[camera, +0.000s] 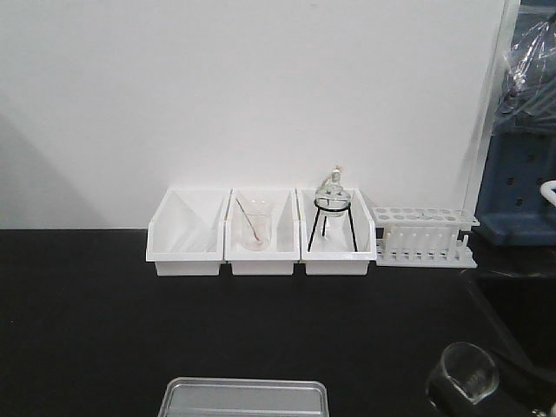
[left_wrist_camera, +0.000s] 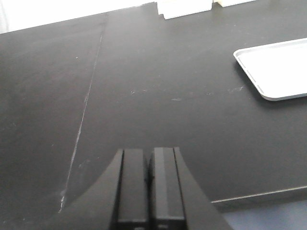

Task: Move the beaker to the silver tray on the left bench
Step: 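Lower the held beaker onto the silver tray with the right gripper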

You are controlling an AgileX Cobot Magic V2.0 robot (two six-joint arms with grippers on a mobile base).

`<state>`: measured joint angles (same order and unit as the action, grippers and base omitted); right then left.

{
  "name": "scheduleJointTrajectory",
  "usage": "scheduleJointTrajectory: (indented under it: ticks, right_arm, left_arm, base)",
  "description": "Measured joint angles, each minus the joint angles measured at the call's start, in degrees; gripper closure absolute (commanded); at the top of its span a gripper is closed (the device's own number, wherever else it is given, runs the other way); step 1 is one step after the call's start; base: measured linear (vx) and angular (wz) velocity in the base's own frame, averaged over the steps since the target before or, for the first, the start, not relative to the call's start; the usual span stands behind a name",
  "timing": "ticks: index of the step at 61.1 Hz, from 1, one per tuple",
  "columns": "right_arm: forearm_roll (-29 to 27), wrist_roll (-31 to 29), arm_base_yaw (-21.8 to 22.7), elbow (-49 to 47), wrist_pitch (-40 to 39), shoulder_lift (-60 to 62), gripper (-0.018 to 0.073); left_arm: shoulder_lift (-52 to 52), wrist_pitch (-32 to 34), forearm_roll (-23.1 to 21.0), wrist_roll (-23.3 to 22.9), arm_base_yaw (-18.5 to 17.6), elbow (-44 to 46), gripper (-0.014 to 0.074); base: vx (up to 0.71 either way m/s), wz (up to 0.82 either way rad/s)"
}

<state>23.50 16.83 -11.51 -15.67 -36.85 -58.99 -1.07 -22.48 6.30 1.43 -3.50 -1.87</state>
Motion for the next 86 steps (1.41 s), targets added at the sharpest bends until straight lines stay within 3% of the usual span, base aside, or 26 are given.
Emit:
scheduleJointTrajectory:
  ticks: [11, 20, 36, 60, 73, 86]
  right_arm:
    - [7.1, 0.1, -0.6, -6.6, -10.2, -18.2, 0.0571]
    - [10.4, 0.2, -4.6, -15.4, -14.1, -33.1, 0.0571]
    - [11.3, 0.4, -11.9, -29.2, -14.6, -52.2, 0.0571]
    - [8.2, 0.4, -12.9, -33.7, -13.5, -61.2, 0.0554]
    - [6.7, -1.6, -12.9, -33.8, -13.3, -61.5, 0.0445]
    - [6.6, -1.6, -12.9, -33.8, -13.2, -61.5, 0.0203]
  left_arm:
    - [0.0, 0.0, 0.0, 0.0, 0.0, 0.0, 0.0595]
    - [0.0, 0.0, 0.0, 0.0, 0.0, 0.0, 0.0595]
    - [0.0, 0.0, 0.0, 0.0, 0.0, 0.0, 0.0595]
    - [0.0, 0.0, 0.0, 0.0, 0.0, 0.0, 0.0595]
    - [0.0, 0.0, 0.0, 0.0, 0.0, 0.0, 0.0595]
    - [0.0, 0.0, 0.0, 0.0, 0.0, 0.0, 0.0595]
  base:
    - [0.0, 0.0]
    - [0.0, 0.0]
    - [0.0, 0.0]
    - [0.0, 0.0]
    - [0.0, 0.0]
    - [0.0, 0.0]
